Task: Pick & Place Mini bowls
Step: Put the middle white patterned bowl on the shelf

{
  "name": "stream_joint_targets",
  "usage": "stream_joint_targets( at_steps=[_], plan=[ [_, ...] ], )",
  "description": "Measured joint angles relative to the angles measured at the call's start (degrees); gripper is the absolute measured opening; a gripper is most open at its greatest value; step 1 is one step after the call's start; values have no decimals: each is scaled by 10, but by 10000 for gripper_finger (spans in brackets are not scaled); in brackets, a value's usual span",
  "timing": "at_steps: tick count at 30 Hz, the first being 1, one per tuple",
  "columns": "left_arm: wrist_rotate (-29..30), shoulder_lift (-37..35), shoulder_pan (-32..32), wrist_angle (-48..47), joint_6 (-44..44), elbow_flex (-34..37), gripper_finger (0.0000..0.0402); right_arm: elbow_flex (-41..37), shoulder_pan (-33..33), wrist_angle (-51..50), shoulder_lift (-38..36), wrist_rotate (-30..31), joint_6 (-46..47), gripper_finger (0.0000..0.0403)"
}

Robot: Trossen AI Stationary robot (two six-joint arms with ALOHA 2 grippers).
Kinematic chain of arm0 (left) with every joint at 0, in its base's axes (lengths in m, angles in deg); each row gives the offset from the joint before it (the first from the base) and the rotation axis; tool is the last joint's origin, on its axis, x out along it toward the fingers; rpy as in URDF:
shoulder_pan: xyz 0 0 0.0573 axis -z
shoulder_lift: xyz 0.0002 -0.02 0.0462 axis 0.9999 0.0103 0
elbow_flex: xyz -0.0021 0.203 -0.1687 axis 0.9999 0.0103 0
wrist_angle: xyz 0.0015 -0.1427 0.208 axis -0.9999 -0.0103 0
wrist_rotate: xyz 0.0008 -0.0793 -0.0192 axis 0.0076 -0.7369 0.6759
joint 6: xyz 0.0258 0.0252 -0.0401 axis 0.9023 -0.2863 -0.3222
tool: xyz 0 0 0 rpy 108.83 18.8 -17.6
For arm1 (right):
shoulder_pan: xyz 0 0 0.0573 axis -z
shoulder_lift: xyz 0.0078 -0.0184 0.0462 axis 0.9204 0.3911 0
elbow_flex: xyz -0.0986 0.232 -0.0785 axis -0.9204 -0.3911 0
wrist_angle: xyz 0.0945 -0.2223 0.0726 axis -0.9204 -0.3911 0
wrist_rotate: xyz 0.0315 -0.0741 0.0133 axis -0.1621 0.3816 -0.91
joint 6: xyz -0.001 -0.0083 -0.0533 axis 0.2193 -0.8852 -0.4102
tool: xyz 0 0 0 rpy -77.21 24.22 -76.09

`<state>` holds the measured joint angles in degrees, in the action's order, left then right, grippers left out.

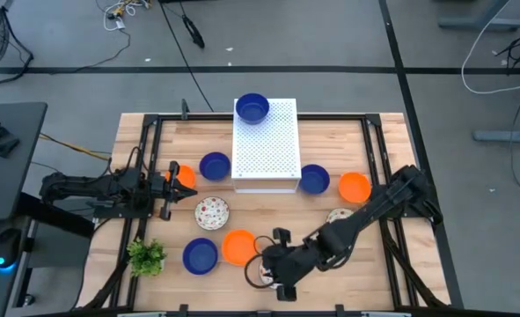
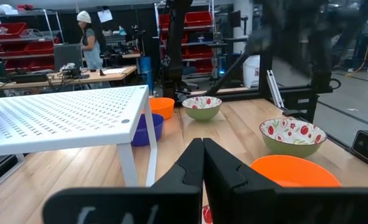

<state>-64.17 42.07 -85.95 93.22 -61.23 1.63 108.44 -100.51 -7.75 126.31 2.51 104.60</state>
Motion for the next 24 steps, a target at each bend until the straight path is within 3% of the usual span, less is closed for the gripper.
stream_joint_targets(
  at_steps=[8,14,19,24],
  plan=[
    [0,0,0,0,0,0,5,-88,-62,31,0,3,-46,224],
    [0,0,0,0,0,0,5,-136,-91,107,3,72,-81,215],
    [0,0,0,0,0,0,5,-168,-87,172,20,58,-95,203],
    [-1,0,0,0,0,0,5,-169,-83,174,25,61,-100,193]
  ],
)
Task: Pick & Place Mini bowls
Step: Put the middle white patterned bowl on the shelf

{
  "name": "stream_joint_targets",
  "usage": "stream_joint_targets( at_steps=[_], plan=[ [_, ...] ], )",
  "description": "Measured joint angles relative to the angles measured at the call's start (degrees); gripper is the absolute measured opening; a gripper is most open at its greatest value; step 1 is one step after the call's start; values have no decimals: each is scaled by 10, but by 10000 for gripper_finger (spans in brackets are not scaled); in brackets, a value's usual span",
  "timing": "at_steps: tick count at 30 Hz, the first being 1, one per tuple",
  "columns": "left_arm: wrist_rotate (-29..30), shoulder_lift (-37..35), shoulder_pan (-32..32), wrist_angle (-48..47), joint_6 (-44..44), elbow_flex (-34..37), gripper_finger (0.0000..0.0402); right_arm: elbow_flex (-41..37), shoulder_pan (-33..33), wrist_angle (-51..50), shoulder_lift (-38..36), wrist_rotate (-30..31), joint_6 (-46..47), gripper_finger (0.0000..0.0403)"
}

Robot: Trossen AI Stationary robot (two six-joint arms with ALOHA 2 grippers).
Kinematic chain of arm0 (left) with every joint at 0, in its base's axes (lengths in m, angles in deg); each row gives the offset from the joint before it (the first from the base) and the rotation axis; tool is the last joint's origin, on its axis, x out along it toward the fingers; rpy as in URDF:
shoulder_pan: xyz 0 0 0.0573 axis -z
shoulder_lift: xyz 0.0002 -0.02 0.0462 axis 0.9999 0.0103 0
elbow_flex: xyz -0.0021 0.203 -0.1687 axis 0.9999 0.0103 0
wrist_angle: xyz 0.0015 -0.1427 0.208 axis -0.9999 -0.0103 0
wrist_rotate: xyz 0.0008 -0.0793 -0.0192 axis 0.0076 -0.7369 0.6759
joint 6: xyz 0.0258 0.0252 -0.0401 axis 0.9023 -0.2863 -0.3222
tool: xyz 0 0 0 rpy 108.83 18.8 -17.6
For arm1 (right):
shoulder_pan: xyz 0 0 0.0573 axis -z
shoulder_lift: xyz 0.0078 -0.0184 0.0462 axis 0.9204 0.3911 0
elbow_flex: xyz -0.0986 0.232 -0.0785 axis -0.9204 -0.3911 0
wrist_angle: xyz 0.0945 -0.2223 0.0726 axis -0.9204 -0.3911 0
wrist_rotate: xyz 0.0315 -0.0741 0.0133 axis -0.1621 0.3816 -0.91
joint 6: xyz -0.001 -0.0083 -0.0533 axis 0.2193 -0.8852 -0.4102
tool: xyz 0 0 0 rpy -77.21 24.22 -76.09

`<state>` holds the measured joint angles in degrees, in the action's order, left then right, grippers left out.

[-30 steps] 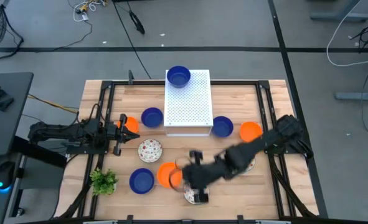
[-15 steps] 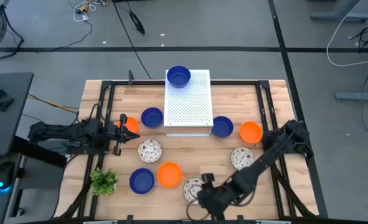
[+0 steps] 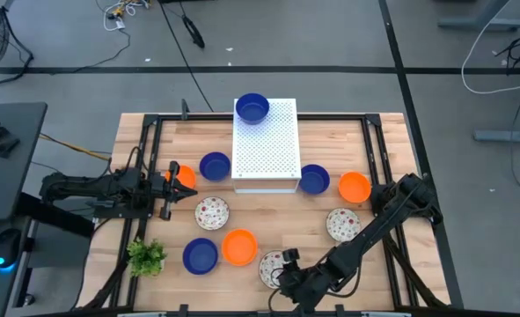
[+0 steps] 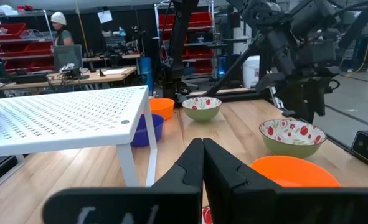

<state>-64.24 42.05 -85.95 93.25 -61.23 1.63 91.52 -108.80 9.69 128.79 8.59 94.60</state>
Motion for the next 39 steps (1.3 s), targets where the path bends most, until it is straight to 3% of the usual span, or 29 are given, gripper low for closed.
stream_joint_targets(
  at_steps=[12,28,39],
  plan=[
    [0,0,0,0,0,0,5,-48,-9,22,1,-18,-35,178],
    [1,0,0,0,0,0,5,-88,-10,122,1,19,-73,131],
    [0,0,0,0,0,0,5,-88,-7,136,25,31,-82,98]
  ],
)
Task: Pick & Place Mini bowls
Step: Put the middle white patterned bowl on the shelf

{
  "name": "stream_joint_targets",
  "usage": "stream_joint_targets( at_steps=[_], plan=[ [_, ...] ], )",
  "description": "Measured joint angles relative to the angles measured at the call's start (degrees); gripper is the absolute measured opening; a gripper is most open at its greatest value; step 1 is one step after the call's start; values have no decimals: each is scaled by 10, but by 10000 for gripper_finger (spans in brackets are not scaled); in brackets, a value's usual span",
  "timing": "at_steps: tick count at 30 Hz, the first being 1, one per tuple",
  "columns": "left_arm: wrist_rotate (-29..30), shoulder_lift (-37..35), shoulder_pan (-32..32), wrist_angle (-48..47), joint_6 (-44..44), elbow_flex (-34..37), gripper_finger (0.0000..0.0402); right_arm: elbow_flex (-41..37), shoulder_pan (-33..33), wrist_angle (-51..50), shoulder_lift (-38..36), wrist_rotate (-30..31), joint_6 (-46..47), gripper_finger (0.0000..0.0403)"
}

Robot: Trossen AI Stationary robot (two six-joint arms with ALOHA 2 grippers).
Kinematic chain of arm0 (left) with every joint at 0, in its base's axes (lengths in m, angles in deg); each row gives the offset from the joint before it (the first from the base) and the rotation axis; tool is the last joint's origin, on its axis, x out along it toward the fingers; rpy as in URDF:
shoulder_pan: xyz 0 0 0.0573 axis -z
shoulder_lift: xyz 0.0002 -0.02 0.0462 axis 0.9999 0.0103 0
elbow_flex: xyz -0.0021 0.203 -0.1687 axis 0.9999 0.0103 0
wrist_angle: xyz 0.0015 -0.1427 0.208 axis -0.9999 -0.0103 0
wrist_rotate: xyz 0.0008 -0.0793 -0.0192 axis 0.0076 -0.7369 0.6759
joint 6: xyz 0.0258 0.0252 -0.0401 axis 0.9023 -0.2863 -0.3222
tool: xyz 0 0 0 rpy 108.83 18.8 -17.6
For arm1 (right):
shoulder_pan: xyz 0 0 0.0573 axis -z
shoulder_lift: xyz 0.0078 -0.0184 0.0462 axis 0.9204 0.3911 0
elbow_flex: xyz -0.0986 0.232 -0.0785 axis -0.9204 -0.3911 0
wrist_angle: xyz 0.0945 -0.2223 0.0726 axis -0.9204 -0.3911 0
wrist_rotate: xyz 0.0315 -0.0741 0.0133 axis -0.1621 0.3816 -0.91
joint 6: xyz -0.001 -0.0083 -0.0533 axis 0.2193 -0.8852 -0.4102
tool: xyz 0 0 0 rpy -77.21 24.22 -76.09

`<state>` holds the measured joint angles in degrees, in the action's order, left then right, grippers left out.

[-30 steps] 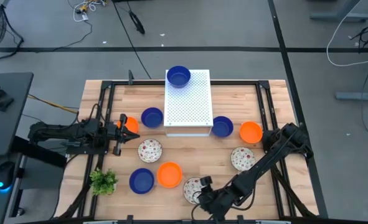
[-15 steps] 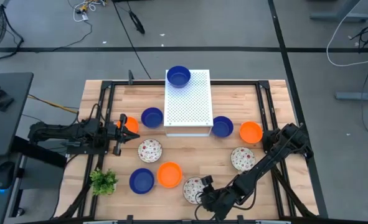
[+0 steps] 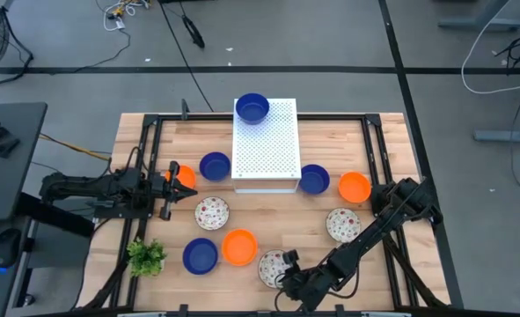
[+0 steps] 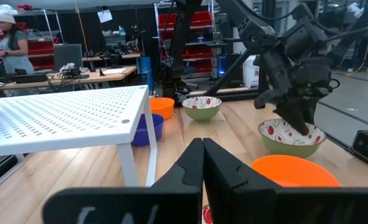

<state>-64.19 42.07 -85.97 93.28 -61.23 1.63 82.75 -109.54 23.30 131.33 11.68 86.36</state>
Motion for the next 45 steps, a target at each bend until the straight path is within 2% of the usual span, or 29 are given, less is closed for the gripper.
stream_joint_targets(
  at_steps=[4,10,15,19,24,28,34,40,45],
  plan=[
    [0,0,0,0,0,0,5,0,0,6,0,6,1,75],
    [0,0,0,0,0,0,5,1,0,6,-5,17,-11,11],
    [0,0,0,0,0,0,5,10,-2,-10,-32,25,-7,10],
    [0,0,0,0,0,0,5,53,2,-21,-79,42,-67,6],
    [0,0,0,0,0,0,5,114,44,-115,-133,92,-154,6],
    [0,0,0,0,0,0,5,145,117,-198,-190,109,-205,6],
    [0,0,0,0,0,0,5,145,294,-318,-255,90,-251,6],
    [0,0,0,0,0,0,5,145,474,-360,-261,-30,-310,5],
    [0,0,0,0,0,0,5,130,565,-347,-257,-79,-370,5]
  ],
)
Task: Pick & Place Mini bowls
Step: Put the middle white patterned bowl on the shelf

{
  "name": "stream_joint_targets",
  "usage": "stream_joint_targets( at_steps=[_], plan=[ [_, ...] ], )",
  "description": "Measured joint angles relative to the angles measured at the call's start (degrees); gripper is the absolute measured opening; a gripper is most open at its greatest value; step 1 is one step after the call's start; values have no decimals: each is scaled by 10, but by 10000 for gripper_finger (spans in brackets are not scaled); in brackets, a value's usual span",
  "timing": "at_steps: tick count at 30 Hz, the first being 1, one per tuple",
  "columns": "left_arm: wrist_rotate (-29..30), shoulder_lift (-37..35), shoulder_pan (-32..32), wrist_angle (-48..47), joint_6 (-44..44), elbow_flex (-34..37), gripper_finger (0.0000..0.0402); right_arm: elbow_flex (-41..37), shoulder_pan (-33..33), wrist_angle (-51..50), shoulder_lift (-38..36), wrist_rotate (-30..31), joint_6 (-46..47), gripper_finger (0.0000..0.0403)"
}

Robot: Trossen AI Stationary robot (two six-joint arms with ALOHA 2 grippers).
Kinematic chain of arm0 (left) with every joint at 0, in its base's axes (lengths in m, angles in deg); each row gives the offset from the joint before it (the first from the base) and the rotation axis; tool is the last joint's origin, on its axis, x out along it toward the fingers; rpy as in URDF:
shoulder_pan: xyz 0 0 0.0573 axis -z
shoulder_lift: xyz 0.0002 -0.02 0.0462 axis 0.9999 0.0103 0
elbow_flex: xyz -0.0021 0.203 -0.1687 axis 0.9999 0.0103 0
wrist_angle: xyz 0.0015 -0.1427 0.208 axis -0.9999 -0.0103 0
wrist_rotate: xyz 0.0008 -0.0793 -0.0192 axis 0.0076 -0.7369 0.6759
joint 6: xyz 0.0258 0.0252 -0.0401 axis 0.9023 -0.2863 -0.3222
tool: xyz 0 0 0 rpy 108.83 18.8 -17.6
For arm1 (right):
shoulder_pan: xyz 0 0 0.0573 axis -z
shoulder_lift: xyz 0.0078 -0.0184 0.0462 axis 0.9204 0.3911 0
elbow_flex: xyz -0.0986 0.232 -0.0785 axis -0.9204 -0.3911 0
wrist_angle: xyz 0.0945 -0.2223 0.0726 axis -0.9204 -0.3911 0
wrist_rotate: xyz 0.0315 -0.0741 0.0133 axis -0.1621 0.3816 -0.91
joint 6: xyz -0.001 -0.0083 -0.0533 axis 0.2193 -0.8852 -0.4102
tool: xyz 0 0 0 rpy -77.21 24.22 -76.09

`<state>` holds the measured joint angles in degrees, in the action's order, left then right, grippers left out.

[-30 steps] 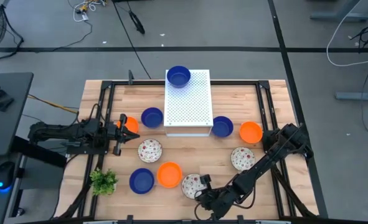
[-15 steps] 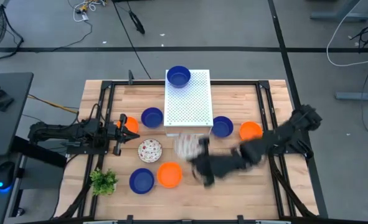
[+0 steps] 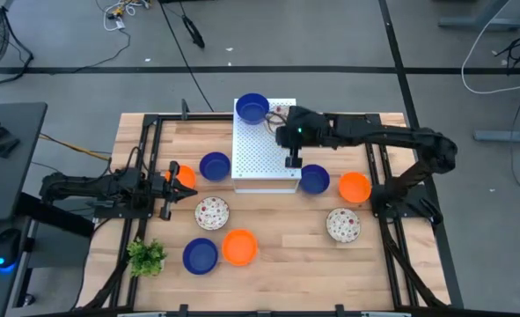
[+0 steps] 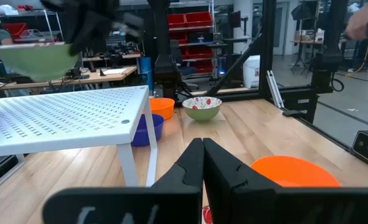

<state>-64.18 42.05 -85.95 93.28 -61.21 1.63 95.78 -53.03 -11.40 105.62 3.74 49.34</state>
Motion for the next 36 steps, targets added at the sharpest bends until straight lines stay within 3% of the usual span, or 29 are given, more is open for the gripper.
stream_joint_targets(
  at_steps=[4,10,24,36],
  plan=[
    [0,0,0,0,0,0,5,-32,43,48,0,-51,-21,5],
    [0,0,0,0,0,0,5,-77,70,126,0,-55,-39,5],
    [0,0,0,0,0,0,5,-90,119,129,4,-55,-34,6],
    [0,0,0,0,0,0,5,-90,120,133,10,-56,-17,14]
  ],
)
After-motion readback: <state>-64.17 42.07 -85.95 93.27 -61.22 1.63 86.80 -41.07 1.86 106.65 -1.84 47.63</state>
